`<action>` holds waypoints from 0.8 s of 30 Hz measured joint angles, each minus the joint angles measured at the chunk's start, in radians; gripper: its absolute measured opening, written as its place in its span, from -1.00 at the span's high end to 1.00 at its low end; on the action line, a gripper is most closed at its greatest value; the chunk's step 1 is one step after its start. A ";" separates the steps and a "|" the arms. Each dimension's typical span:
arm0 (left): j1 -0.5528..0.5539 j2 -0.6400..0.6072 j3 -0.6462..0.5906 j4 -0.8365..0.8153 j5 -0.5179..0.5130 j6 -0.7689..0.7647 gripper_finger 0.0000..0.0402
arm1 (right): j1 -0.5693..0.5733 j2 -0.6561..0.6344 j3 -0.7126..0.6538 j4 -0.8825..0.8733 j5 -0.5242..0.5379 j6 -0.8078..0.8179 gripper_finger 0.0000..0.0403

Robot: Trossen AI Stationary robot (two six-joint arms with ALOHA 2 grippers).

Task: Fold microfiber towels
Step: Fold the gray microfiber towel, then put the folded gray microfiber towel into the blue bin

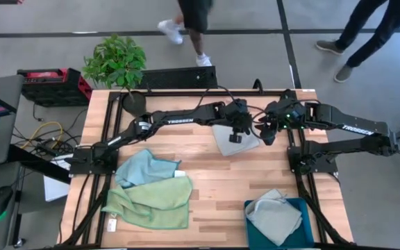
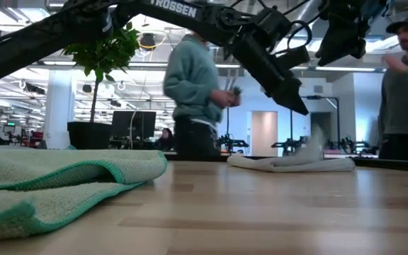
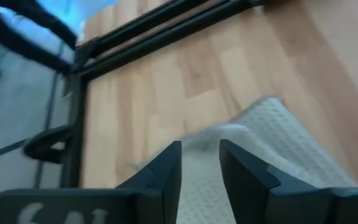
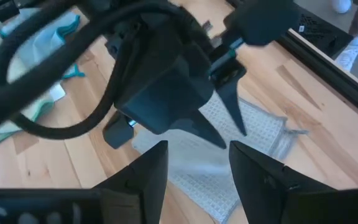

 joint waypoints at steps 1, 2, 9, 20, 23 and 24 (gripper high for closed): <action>-0.003 0.000 0.002 0.002 -0.021 -0.001 0.46 | 0.000 0.000 0.000 0.000 -0.001 0.000 0.03; -0.005 0.000 0.002 0.003 -0.047 0.000 0.45 | 0.000 0.000 0.000 0.000 -0.001 0.000 0.03; -0.026 -0.002 0.002 -0.019 -0.113 -0.010 0.45 | 0.000 0.000 0.000 -0.003 0.000 -0.003 0.03; -0.069 -0.233 0.004 -0.254 -0.084 -0.158 0.44 | 0.045 0.001 0.000 -0.113 -0.065 -0.207 0.03; -0.081 -0.299 0.003 -0.318 -0.081 -0.217 0.44 | 0.090 0.029 0.000 -0.112 -0.080 -0.264 0.03; -0.085 -0.323 0.003 -0.335 -0.081 -0.242 0.44 | 0.107 0.041 0.000 -0.112 -0.080 -0.285 0.03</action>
